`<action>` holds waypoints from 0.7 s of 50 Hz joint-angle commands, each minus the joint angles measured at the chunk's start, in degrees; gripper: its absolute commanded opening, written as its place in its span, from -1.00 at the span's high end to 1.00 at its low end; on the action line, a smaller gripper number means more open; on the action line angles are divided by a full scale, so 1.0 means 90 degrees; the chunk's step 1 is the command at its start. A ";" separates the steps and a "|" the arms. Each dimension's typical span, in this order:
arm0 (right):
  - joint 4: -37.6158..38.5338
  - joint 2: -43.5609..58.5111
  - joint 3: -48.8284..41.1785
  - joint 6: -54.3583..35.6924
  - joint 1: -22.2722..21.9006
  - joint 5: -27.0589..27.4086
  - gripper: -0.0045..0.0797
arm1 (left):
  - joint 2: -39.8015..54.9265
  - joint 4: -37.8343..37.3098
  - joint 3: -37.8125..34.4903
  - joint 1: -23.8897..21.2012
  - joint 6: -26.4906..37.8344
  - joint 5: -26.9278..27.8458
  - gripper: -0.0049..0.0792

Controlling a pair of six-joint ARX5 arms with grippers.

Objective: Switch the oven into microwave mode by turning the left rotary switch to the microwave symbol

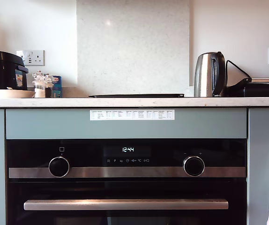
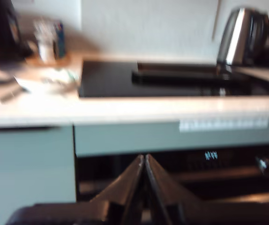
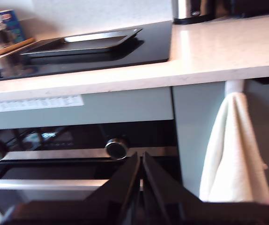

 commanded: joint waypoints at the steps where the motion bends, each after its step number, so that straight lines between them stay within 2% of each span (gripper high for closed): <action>1: 0.0022 0.0085 -0.0066 0.0019 0.0012 -0.0117 0.92 | 0.0362 0.0136 -0.0010 -0.0051 0.0012 0.0148 0.93; 14: 0.0024 0.0233 -0.0066 0.0019 0.0080 -0.0155 0.92 | 0.1953 0.1100 -0.0010 -0.0481 0.0024 0.0257 0.93; 20: 0.0027 0.0279 -0.0066 0.0019 0.0117 -0.0155 0.92 | 0.2737 0.1753 -0.0010 -0.0721 -0.0080 0.0260 0.84; 24: 0.0027 0.0291 -0.0066 0.0019 0.0117 -0.0155 0.92 | 0.3247 0.2217 -0.0010 -0.0850 -0.0216 0.0228 0.49; 28: 0.0027 0.0291 -0.0066 0.0019 0.0117 -0.0155 0.92 | 0.3808 0.2679 -0.0010 -0.0969 -0.0340 0.0219 -0.08; 30: 0.0027 0.0291 -0.0066 0.0019 0.0117 -0.0155 0.92 | 0.4073 0.2897 -0.0010 -0.1020 -0.0381 0.0189 -0.29; 33: 0.0027 0.0291 -0.0066 0.0019 0.0117 -0.0155 0.92 | 0.4503 0.3198 -0.0010 -0.1088 -0.0376 0.0180 -0.48; 35: 0.0027 0.0291 -0.0066 0.0019 0.0117 -0.0153 0.92 | 0.4767 0.3405 -0.0010 -0.1120 -0.0372 0.0177 -0.53</action>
